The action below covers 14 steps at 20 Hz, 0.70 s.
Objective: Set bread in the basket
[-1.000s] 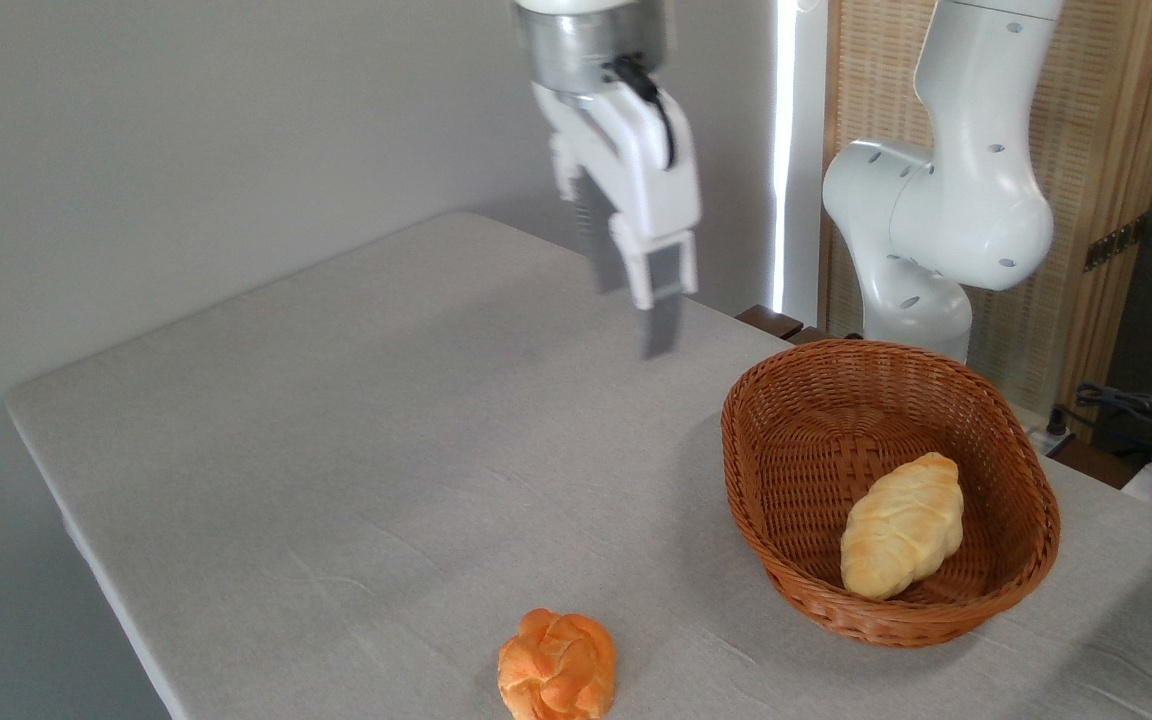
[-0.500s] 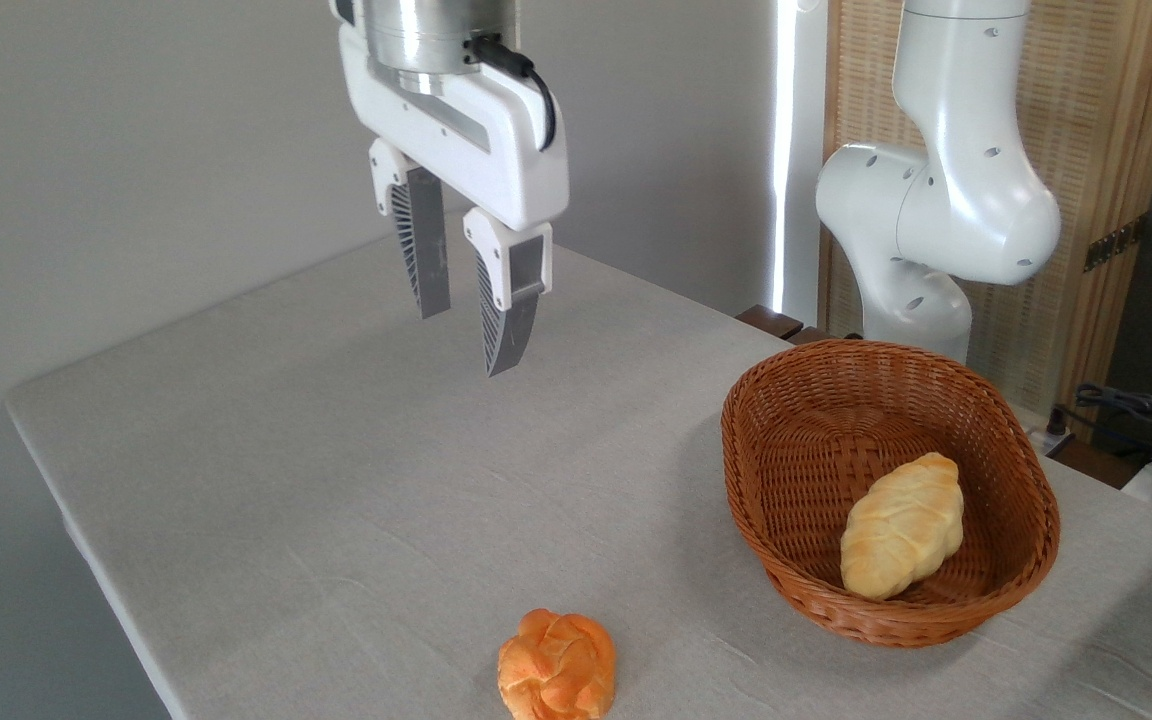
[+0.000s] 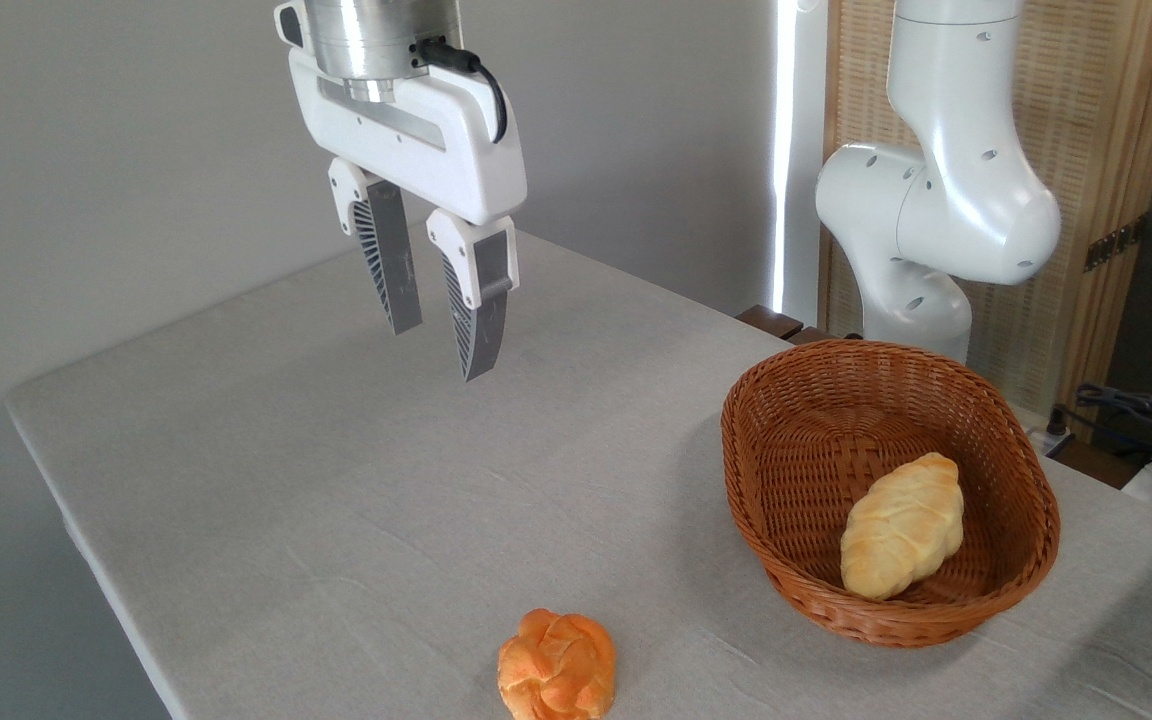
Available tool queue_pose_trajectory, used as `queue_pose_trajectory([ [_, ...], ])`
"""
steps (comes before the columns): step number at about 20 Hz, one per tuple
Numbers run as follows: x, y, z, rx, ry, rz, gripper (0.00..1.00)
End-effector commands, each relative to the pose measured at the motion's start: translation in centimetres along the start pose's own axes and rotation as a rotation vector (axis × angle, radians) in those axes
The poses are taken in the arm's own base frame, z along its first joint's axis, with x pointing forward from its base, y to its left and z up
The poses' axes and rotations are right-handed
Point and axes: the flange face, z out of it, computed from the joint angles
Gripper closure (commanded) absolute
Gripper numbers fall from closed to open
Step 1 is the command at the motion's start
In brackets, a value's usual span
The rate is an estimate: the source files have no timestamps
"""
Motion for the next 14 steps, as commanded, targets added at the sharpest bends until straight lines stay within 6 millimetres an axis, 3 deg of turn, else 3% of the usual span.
queue_pose_trajectory([
  [1, -0.1, -0.6, -0.5, 0.002, -0.019, -0.015, 0.0],
  [14, -1.3, -2.0, -2.0, 0.024, -0.02, 0.013, 0.0],
])
